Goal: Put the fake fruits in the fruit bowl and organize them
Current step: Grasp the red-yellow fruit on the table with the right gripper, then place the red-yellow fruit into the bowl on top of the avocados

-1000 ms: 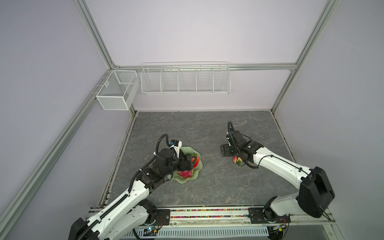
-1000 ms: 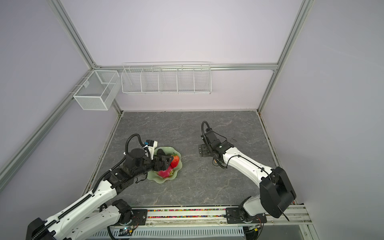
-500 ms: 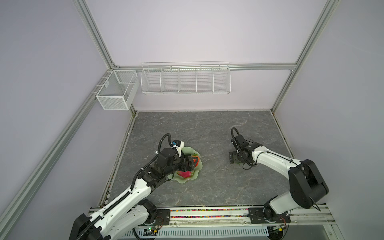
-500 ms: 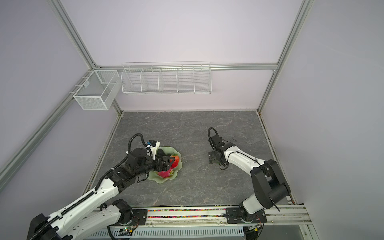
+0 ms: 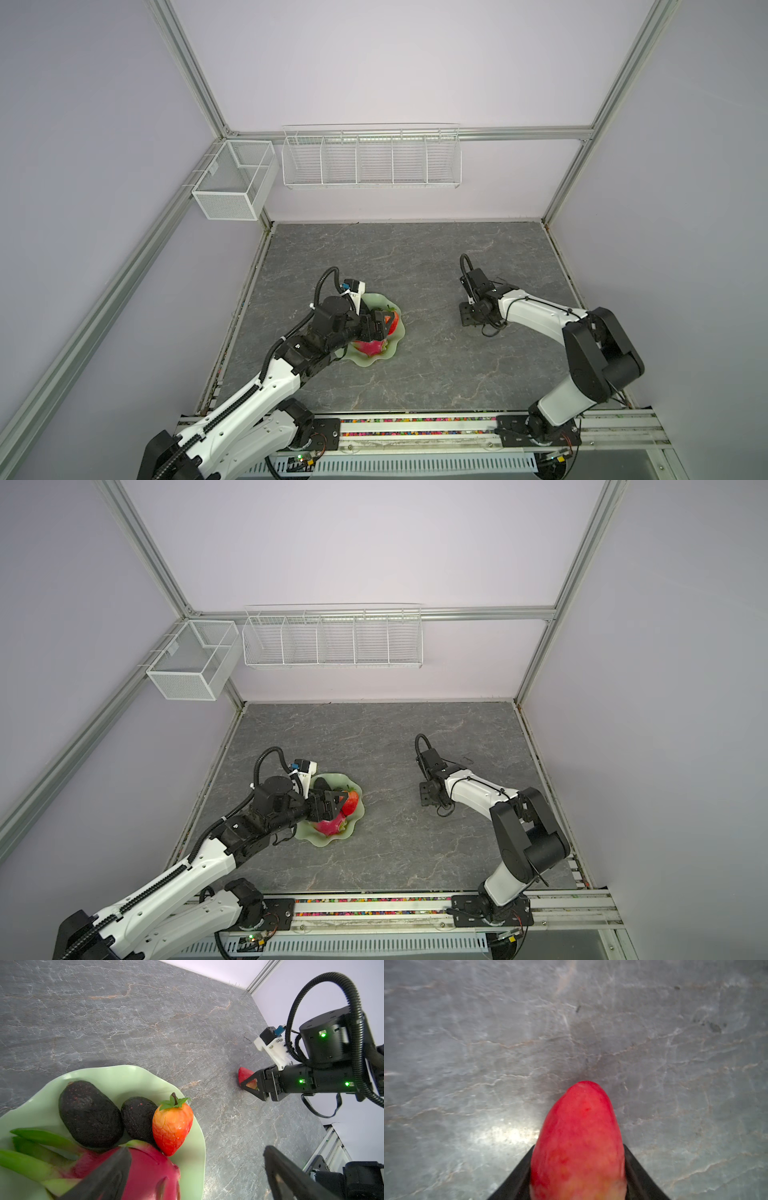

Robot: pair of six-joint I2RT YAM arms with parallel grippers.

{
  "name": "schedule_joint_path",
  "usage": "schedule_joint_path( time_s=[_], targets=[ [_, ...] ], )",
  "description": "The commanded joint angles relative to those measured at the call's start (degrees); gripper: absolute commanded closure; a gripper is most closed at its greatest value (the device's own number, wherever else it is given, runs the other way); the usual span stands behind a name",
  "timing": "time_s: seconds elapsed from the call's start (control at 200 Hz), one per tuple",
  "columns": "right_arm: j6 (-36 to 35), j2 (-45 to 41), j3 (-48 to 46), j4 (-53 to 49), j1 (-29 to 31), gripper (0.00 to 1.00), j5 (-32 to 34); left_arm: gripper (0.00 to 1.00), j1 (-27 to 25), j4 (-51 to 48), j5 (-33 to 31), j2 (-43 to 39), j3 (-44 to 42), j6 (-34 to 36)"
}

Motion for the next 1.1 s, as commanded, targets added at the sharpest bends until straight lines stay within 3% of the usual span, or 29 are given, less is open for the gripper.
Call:
schedule_joint_path(
  time_s=[0.0, 0.25, 0.365, 0.62, 0.755, 0.895, 1.095],
  targets=[
    [-8.1, -3.2, 3.9, 3.1, 4.0, 0.44, -5.1, 0.0, -0.2, 0.7, -3.3, -0.4, 0.1, -0.2],
    [-24.0, 1.4, 18.3, 3.2, 12.8, 0.45, -19.9, 0.0, 3.2, -13.4, -17.8, -0.5, 3.9, -5.5],
    [-31.0, 7.7, 27.2, -1.3, 12.8, 0.45, -31.3, 0.0, 4.2, -14.3, -19.4, -4.0, 2.5, -5.9],
    [-43.9, 19.6, 45.4, -16.5, 13.6, 0.45, -39.5, 0.0, 6.3, -18.3, -21.1, -10.0, 1.2, -8.3],
    [-50.8, 25.8, 55.2, -25.6, 15.5, 0.44, -37.3, 0.0, 9.3, -17.5, -18.4, -10.7, 0.0, -8.2],
    [-53.8, 30.6, 60.1, -26.5, 17.0, 0.46, -30.7, 0.0, 10.5, -17.2, -16.9, -10.8, -0.1, -7.6],
    [-55.8, 36.3, 68.7, -32.3, 18.1, 0.45, -32.0, 0.01, 10.6, -17.0, -16.8, -10.4, -0.3, -7.3]
  ],
)
